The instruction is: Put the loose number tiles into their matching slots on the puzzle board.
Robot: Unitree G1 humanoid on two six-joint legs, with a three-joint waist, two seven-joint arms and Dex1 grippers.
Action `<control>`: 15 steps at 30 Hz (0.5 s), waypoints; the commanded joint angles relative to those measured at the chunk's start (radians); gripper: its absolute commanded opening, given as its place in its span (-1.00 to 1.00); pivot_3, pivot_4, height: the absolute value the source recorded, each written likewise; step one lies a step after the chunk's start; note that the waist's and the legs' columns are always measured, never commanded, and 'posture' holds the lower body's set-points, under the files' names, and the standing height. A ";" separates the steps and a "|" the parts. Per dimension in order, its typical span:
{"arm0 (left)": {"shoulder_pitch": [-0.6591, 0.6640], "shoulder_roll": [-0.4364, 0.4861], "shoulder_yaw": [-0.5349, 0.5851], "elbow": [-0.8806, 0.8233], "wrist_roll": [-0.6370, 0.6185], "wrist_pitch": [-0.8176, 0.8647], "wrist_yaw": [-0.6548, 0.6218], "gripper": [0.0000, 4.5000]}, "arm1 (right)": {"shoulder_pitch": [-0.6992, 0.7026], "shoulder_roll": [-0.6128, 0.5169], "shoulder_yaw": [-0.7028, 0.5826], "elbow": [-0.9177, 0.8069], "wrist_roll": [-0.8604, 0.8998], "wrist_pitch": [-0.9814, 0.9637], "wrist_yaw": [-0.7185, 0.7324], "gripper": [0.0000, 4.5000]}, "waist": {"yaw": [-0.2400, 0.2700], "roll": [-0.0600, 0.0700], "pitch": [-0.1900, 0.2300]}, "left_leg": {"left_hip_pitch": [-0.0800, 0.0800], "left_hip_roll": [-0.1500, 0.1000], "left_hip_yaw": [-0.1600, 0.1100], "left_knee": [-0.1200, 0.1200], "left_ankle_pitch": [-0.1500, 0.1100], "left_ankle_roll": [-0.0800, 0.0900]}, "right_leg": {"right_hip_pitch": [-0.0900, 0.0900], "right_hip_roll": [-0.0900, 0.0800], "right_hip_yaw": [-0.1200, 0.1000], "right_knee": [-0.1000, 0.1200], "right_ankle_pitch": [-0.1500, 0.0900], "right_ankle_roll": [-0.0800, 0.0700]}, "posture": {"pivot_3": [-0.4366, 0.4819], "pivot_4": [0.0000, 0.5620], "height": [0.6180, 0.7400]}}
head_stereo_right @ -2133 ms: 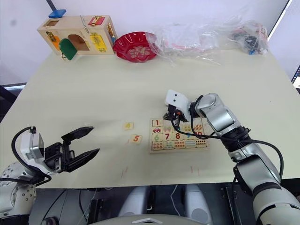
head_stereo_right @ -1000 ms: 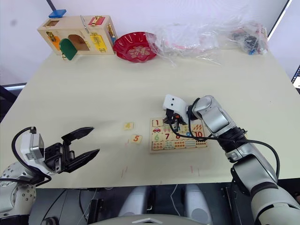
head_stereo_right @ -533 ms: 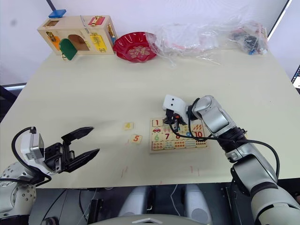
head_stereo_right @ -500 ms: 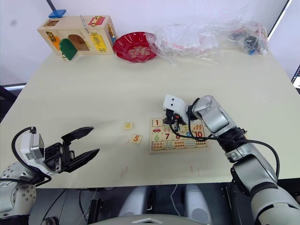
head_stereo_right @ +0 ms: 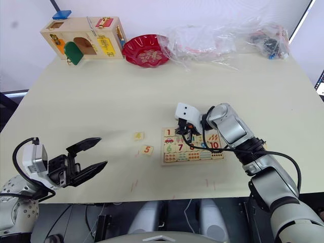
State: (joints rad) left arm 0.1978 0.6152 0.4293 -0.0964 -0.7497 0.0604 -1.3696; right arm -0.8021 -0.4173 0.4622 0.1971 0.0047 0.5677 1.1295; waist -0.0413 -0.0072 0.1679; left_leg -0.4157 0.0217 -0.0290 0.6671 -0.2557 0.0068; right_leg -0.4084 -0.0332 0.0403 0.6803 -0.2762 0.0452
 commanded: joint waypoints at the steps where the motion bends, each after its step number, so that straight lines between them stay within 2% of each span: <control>1: 0.001 0.004 0.016 -0.027 -0.015 -0.005 0.003 1.00 | -0.021 -0.029 -0.031 -0.056 0.009 0.001 0.009 -1.00 | 0.000 0.000 0.000 | 0.000 0.000 0.000 0.000 0.000 0.000 | 0.000 0.000 0.000 0.000 0.000 0.000 | -0.05 -0.47 1.00; 4: 0.000 0.003 0.014 -0.028 -0.015 -0.003 0.006 1.00 | -0.009 -0.050 -0.064 -0.097 0.037 0.008 0.010 -1.00 | 0.001 0.000 0.000 | 0.000 0.000 0.000 0.000 0.000 0.000 | 0.000 0.000 0.000 0.000 0.000 0.000 | -0.05 -0.47 1.00; 7: 0.000 0.000 0.012 -0.032 -0.015 0.001 0.016 1.00 | 0.060 -0.082 -0.149 -0.210 0.098 -0.022 -0.001 -1.00 | 0.002 0.000 0.000 | 0.000 0.000 -0.001 0.000 0.000 0.000 | 0.000 0.000 0.000 0.000 0.000 0.000 | -0.05 -0.47 1.00; 9: 0.004 -0.002 0.010 -0.037 -0.016 0.005 0.025 1.00 | 0.132 -0.100 -0.217 -0.301 0.138 -0.031 -0.029 -1.00 | 0.008 0.000 0.000 | 0.000 0.000 -0.001 0.000 0.000 0.000 | 0.000 0.000 -0.001 -0.001 0.000 0.000 | -0.05 -0.47 1.00; 11: 0.009 -0.004 0.009 -0.041 -0.017 0.007 0.032 1.00 | 0.221 -0.064 -0.327 -0.379 0.225 -0.039 -0.083 -1.00 | 0.008 -0.001 0.000 | -0.001 0.000 -0.002 0.000 0.000 0.000 | 0.001 -0.001 -0.002 -0.002 0.000 0.000 | -0.05 -0.47 1.00; 15: 0.020 -0.009 0.005 -0.047 -0.012 0.009 0.042 1.00 | 0.404 -0.135 -0.466 -0.546 0.372 0.031 -0.059 -1.00 | 0.008 -0.001 0.000 | 0.000 0.000 -0.001 0.000 0.000 0.000 | 0.002 -0.001 -0.001 -0.001 0.000 0.000 | -0.05 -0.47 1.00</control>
State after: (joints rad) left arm 0.2118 0.6080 0.4227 -0.1114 -0.7499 0.0754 -1.3296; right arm -0.4260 -0.5241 0.0751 -0.2612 0.3161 0.5810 1.0724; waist -0.0335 -0.0078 0.1678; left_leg -0.4147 0.0218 -0.0304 0.6679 -0.2557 0.0069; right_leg -0.4053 -0.0338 0.0391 0.6793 -0.2763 0.0455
